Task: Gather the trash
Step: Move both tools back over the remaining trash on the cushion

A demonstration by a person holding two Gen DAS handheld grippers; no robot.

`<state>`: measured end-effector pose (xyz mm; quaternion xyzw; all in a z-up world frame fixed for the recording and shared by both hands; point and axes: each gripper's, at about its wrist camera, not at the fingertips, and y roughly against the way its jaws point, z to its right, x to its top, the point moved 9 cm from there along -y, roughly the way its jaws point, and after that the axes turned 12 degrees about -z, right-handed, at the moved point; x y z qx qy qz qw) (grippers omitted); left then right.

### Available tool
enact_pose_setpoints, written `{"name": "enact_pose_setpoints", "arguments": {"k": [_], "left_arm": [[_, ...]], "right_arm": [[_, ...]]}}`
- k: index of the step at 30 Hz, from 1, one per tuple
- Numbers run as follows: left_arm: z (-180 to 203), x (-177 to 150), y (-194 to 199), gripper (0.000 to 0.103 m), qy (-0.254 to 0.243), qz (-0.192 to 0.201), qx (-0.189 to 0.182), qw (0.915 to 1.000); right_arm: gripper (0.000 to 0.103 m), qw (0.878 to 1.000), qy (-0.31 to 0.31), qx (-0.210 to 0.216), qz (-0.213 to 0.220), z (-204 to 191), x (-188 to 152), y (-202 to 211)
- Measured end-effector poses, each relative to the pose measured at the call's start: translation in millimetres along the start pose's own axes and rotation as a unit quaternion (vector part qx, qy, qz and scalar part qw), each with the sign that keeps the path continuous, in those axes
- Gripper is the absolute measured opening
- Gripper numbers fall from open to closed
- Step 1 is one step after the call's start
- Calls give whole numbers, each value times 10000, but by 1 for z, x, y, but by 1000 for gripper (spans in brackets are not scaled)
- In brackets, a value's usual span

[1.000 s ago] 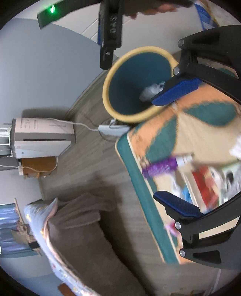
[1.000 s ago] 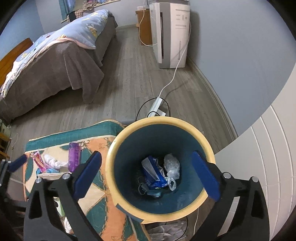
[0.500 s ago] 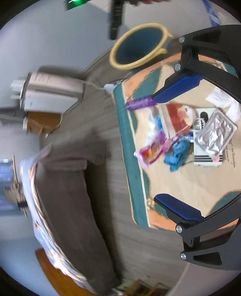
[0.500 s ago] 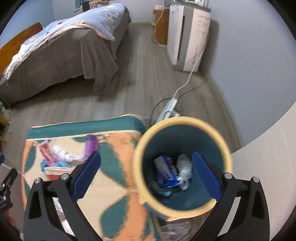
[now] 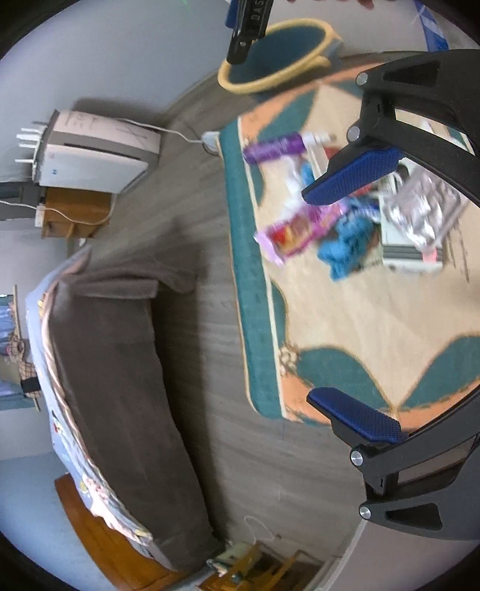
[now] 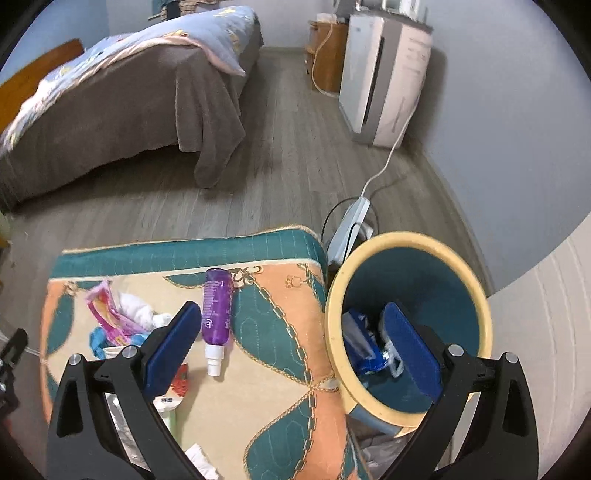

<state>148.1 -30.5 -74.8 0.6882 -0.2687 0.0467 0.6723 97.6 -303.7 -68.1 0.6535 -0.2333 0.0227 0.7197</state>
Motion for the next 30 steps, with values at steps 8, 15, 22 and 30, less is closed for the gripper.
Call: {"name": "enact_pose_setpoints", "arguments": {"k": [8, 15, 22, 30], "left_arm": [[-26, -11, -5, 98, 218, -162, -104, 9996], [-40, -16, -3, 98, 353, -207, -116, 9991], [-32, -10, -14, 98, 299, -292, -164, 9990], [-16, 8, -41, 98, 237, -450, -214, 9985]], "right_arm": [[97, 9981, 470, 68, -398, -47, -17, -17], [97, 9953, 588, 415, -648, -78, -30, -33], [97, 9941, 449, 408, -900, -75, -22, -58], [97, 9923, 635, 297, -1016, -68, -9, -85]]}}
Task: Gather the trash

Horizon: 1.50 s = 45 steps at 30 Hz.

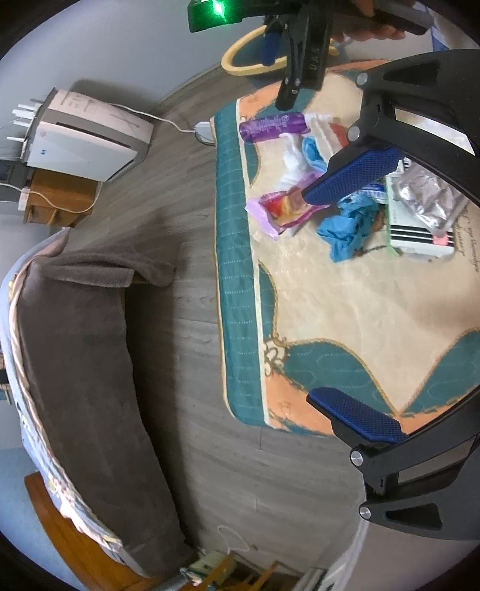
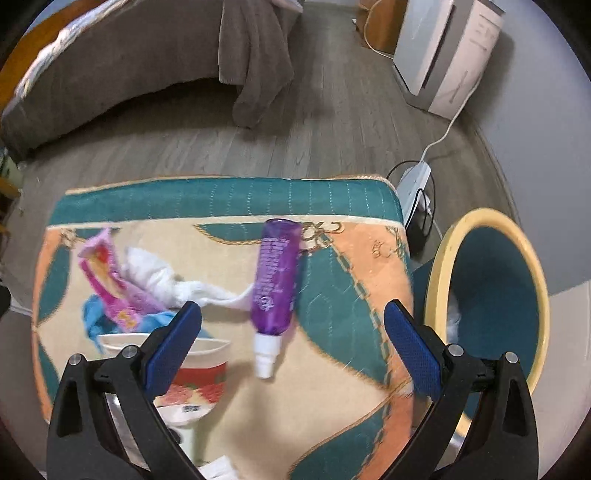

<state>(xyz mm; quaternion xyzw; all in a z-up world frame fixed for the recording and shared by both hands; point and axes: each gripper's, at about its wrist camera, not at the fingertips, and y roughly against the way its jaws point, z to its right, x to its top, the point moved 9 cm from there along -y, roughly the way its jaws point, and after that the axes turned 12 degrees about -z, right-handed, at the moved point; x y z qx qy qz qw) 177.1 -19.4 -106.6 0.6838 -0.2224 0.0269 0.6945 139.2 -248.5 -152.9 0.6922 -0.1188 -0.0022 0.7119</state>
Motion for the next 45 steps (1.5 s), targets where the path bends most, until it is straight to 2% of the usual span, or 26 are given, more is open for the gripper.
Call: {"name": "enact_pose_setpoints", "arguments": {"k": [3, 7, 13, 19, 21, 23, 27, 30, 32, 35, 36, 37, 39, 45], "left_arm": [[8, 5, -12, 97, -42, -105, -33, 9999], [21, 9, -30, 97, -103, -296, -237, 9992], [44, 8, -60, 96, -234, -696, -526, 9959], [57, 3, -82, 94, -568, -983, -356, 9929], [57, 4, -85, 92, -537, -1031, -424, 9923], [59, 4, -89, 79, -461, -1120, -602, 9908], [63, 4, -98, 72, -361, -1255, -835, 9879], [64, 6, -103, 61, -265, -1309, -973, 9863], [65, 5, -106, 38, -177, -1424, -1166, 9828], [69, 5, -103, 17, -208, -1438, -1291, 9809], [70, 5, -101, 13, -256, -1398, -1280, 9815], [71, 5, -99, 10, -282, -1373, -1268, 9820], [72, 6, -95, 6, -304, -1334, -1279, 9823], [66, 4, -93, 5, -229, -1342, -1155, 9839]], "right_arm": [[95, 10000, 32, -17, -61, 3, 5, -8], [91, 9994, -139, 230, -201, 6, 11, -18], [81, 9987, -208, 304, -356, 5, 21, -32], [71, 9981, -153, 325, -502, -3, 26, -46], [68, 9980, -137, 299, -539, -4, 28, -51], [64, 9976, -148, 307, -595, -6, 29, -56], [61, 9971, -158, 301, -683, -7, 29, -63], [53, 9965, -201, 315, -742, -8, 30, -67], [50, 9957, -246, 380, -809, -9, 29, -70], [40, 9957, -204, 335, -834, -12, 27, -72], [38, 9960, -183, 308, -816, -12, 27, -72], [34, 9961, -175, 314, -810, -13, 26, -71], [33, 9961, -203, 339, -792, -13, 25, -69], [32, 9963, -240, 365, -740, -9, 20, -60]]}}
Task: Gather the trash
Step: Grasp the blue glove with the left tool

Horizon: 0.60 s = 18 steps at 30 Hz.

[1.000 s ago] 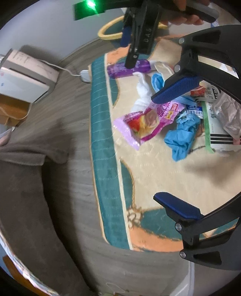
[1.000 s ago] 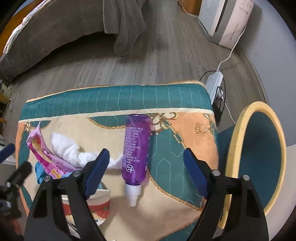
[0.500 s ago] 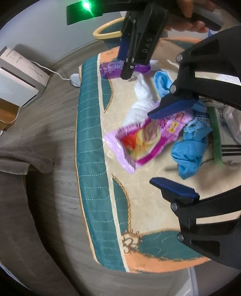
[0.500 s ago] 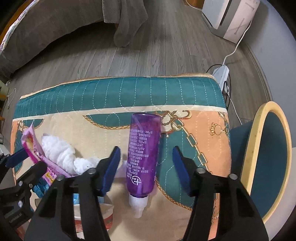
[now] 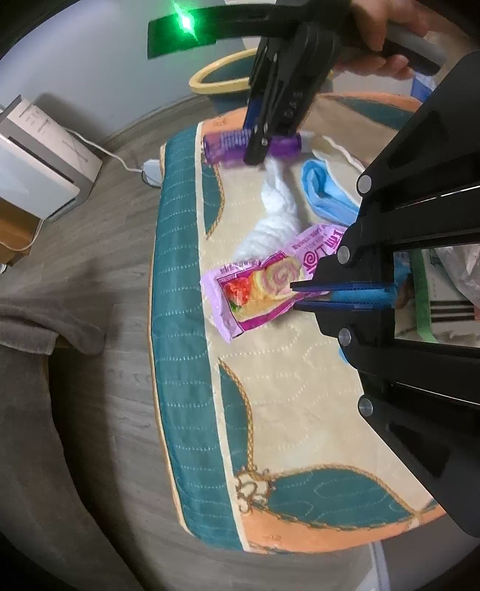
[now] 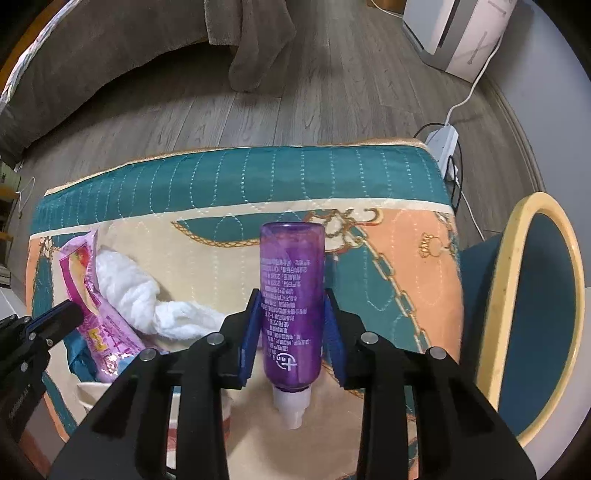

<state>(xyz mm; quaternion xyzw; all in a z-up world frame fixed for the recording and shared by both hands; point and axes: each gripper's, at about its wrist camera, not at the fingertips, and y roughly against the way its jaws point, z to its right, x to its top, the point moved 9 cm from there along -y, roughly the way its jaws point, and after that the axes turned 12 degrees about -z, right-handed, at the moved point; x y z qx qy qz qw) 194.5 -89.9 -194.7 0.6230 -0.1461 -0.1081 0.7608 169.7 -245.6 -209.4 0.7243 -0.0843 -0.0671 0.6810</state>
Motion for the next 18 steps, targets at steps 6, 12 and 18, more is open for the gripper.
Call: {"name": "enact_pose_setpoints", "arguments": {"k": [6, 12, 18], "left_arm": [[-5, -12, -2, 30, -241, -179, 832, 9961], [-3, -23, 2, 60, -164, -201, 835, 9962], [-14, -36, -20, 64, -18, -576, 748, 9955]], "right_arm": [[32, 9999, -28, 49, -87, 5, -6, 0], [35, 9998, 59, -29, -179, 3, -12, -3], [58, 9996, 29, -113, -259, 9, -16, -9]]}}
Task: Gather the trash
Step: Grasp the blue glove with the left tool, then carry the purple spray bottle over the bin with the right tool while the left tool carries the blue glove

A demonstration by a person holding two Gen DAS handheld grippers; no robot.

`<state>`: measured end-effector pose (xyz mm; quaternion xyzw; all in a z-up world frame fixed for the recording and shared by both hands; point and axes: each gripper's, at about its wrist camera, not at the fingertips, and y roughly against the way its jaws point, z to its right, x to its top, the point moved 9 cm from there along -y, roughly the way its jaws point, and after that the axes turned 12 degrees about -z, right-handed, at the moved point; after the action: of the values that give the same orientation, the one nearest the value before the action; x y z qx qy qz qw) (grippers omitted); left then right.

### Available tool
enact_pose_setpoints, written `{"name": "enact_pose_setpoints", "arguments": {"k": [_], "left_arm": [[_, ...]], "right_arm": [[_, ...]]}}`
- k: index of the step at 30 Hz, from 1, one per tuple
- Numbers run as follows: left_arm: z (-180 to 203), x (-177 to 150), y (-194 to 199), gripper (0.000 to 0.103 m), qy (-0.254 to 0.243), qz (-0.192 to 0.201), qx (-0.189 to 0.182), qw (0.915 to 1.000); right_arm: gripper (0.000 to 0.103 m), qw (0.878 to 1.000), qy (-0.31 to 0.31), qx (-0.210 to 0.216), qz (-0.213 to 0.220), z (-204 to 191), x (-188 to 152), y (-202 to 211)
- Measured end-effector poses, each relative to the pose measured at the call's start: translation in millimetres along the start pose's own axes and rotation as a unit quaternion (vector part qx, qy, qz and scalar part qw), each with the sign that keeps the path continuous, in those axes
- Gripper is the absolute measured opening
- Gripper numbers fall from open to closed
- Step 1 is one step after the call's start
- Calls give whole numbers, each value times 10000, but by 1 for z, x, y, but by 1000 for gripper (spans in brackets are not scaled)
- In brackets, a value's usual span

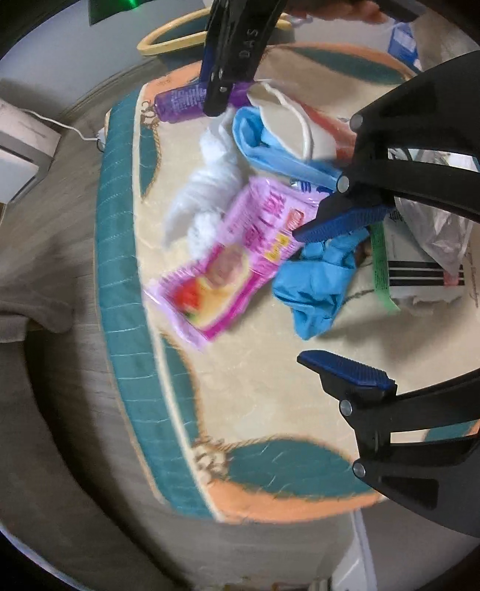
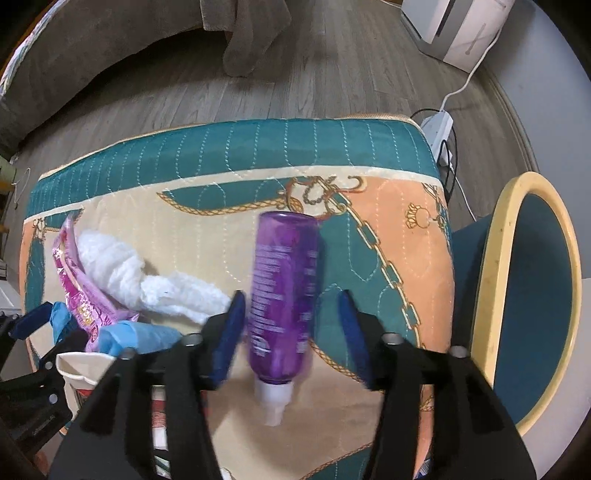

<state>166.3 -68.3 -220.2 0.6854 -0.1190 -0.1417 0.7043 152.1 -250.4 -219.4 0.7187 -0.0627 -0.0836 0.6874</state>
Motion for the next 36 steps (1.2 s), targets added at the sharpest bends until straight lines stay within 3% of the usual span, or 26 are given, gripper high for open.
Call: {"name": "enact_pose_setpoints", "arguments": {"k": [3, 4, 5, 7, 8, 12, 25, 29, 33, 36], "left_arm": [[-4, 0, -1, 62, 182, -17, -231, 9996], [-4, -1, -1, 54, 175, -25, -330, 9993], [-1, -1, 0, 43, 160, -19, -463, 9988], [1, -3, 2, 33, 139, -28, -571, 9983], [2, -4, 3, 27, 81, -4, -507, 9987], [4, -3, 16, 27, 24, 195, -434, 9989], [5, -10, 67, 27, -23, 922, -276, 9954], [13, -18, 70, 27, -107, 942, -196, 9953], [24, -21, 74, 27, -248, 1017, -65, 9945], [25, -20, 77, 27, -246, 1055, -33, 9941]], "right_arm": [[58, 10000, -20, 16, -89, 1, -4, -6], [57, 10000, 1, 29, -88, 1, -5, -7], [48, 10000, 49, 38, -74, 0, -7, -7], [33, 9999, 43, 136, -55, 0, -8, -5], [32, 9998, -4, 197, -36, 1, -9, -3], [32, 9994, -55, 334, -10, 1, -13, 1], [32, 9969, -5, 461, 630, 3, -26, 56], [32, 9988, 116, 269, 383, 4, -41, 51], [32, 9998, 75, 25, -172, 23, -58, 16], [33, 9992, -32, 173, -372, 34, -63, -1]]}}
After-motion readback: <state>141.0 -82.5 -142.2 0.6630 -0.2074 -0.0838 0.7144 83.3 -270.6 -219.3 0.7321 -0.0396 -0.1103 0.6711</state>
